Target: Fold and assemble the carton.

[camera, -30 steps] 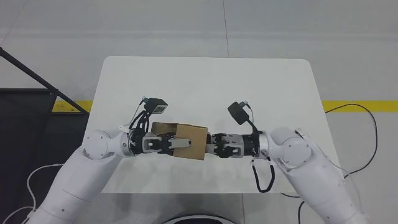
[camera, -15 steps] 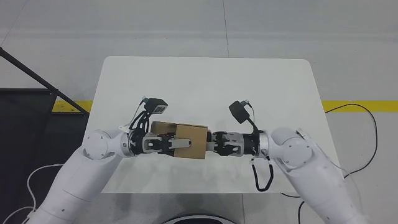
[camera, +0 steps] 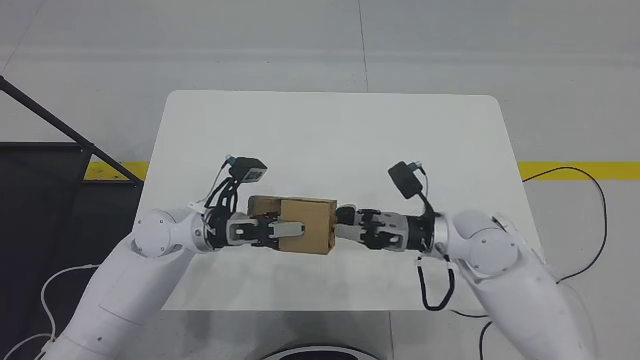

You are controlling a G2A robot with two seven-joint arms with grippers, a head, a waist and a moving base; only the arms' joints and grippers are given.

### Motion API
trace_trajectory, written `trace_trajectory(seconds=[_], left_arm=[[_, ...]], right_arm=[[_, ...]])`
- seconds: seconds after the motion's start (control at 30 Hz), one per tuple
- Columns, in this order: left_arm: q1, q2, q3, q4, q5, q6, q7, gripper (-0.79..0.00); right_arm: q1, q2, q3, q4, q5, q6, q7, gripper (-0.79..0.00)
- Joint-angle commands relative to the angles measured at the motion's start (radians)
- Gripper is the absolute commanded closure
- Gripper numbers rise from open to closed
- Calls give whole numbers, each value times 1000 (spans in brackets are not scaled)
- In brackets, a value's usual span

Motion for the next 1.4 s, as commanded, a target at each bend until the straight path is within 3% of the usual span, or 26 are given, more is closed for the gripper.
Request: trace_trajectory(seconds=[0.0,0.37,0.63,0.83,1.1,1.37], left_arm=[[-1,0,0,4,-3,0,0,0],[-11,1,-7,19,-39,40,-41,0],[-27,1,-22,38,-222,202,-202,0],[-31,-7,-54,58,-262,279,-279,0],[-29,-22,-72,77,-204,270,-270,0],[-29,-36,-61,75,-164,253,-253,0]], right_arm=[[-13,4,16,-5,0,-3,-3,-296],[-101,25,114,-37,1,-27,-31,-323],[-133,32,145,-53,4,-40,-45,-332],[-143,35,153,-56,6,-49,-52,-332],[-147,36,143,-72,0,-65,-49,-326],[-106,30,81,-112,-9,-17,-12,-320]])
